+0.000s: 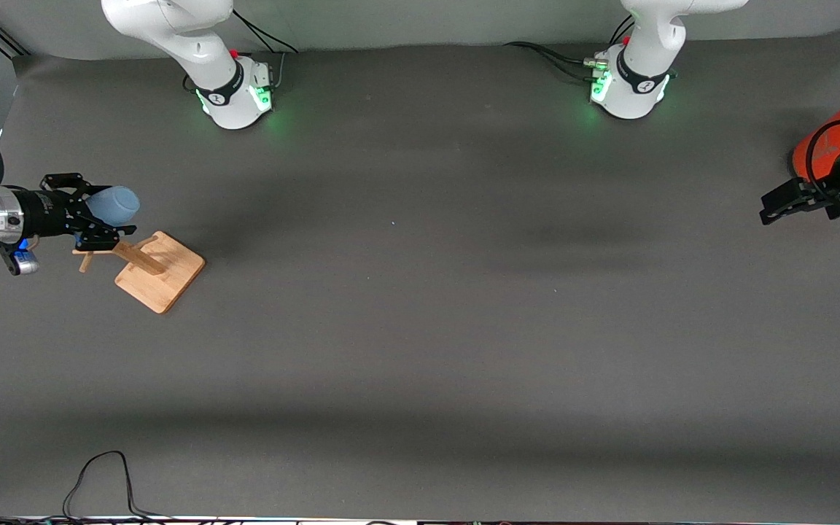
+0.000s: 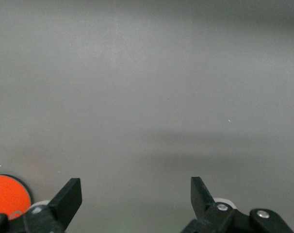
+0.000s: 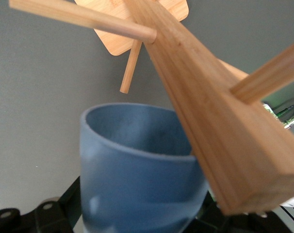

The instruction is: Rotate and upright cup with both arms

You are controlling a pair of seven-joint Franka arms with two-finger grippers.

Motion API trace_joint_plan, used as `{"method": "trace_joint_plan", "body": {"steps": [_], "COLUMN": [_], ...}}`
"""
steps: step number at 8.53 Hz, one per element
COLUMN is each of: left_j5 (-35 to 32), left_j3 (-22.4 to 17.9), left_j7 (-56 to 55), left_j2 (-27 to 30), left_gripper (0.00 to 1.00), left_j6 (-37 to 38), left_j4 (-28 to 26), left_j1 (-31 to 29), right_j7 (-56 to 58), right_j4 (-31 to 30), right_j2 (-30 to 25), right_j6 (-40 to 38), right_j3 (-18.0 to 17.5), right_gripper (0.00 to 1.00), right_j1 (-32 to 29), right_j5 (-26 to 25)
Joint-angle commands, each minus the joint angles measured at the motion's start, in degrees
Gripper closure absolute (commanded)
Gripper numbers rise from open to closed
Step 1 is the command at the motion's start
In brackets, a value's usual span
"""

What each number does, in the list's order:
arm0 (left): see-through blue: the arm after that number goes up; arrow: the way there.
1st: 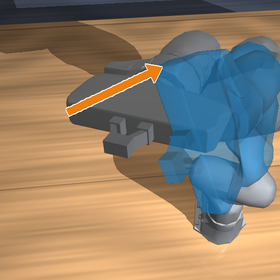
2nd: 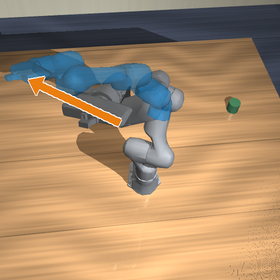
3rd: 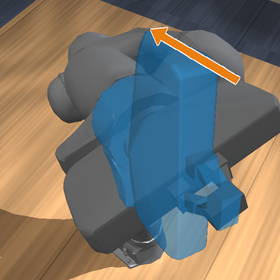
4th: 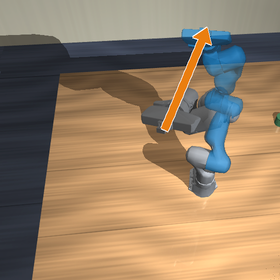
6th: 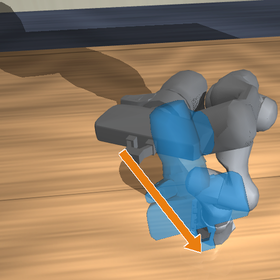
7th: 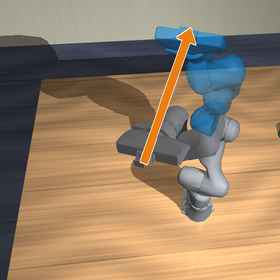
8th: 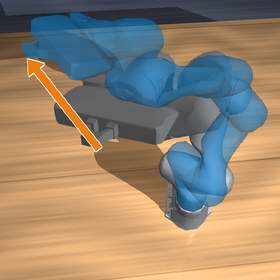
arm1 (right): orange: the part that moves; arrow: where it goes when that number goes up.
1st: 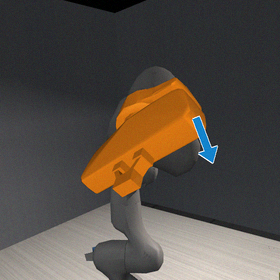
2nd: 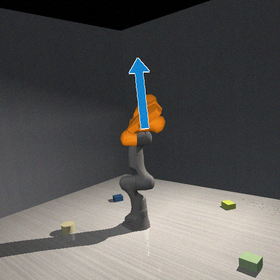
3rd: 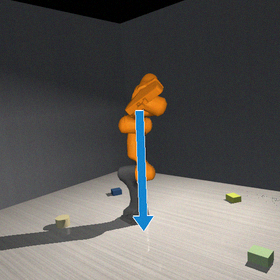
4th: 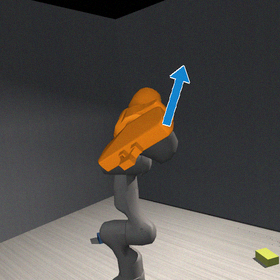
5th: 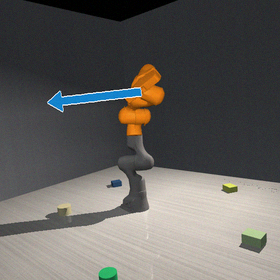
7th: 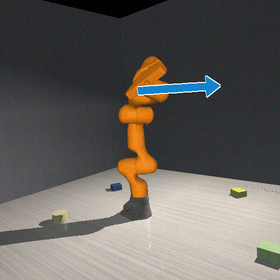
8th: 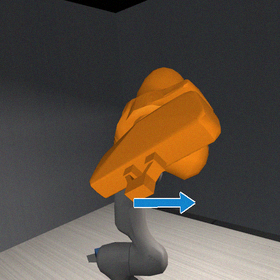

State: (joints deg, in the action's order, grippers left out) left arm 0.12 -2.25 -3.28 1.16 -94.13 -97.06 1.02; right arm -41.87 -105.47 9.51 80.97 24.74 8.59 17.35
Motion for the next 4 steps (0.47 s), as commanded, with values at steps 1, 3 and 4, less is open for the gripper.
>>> {"method": "trace_joint_plan", "body": {"steps": [1,3,4], "left_j5": [0.58,-0.04,-0.04], "left_j3": [0.31,0.49,0.49], "left_j7": [-5.30,-5.78,-5.51], "left_j2": [-0.80,-0.89,-1.76], "left_gripper": [0.00,0.00,0.00], "left_j6": [-0.08,0.45,-0.17], "left_j4": [0.20,0.12,0.12], "left_j1": [0.65,0.83,1.00], "right_j7": [-1.55,-2.42,-3.65], "right_j4": [-1.14,1.65,3.93], "right_j2": [-1.77,-1.25,-0.90], "right_j6": [1.04,-0.71,-2.72], "right_j3": [0.22,0.22,0.13], "right_gripper": [0.51,0.60,0.60], "right_j1": [0.55,0.38,0.38], "right_j5": [1.19,1.19,1.45]}}
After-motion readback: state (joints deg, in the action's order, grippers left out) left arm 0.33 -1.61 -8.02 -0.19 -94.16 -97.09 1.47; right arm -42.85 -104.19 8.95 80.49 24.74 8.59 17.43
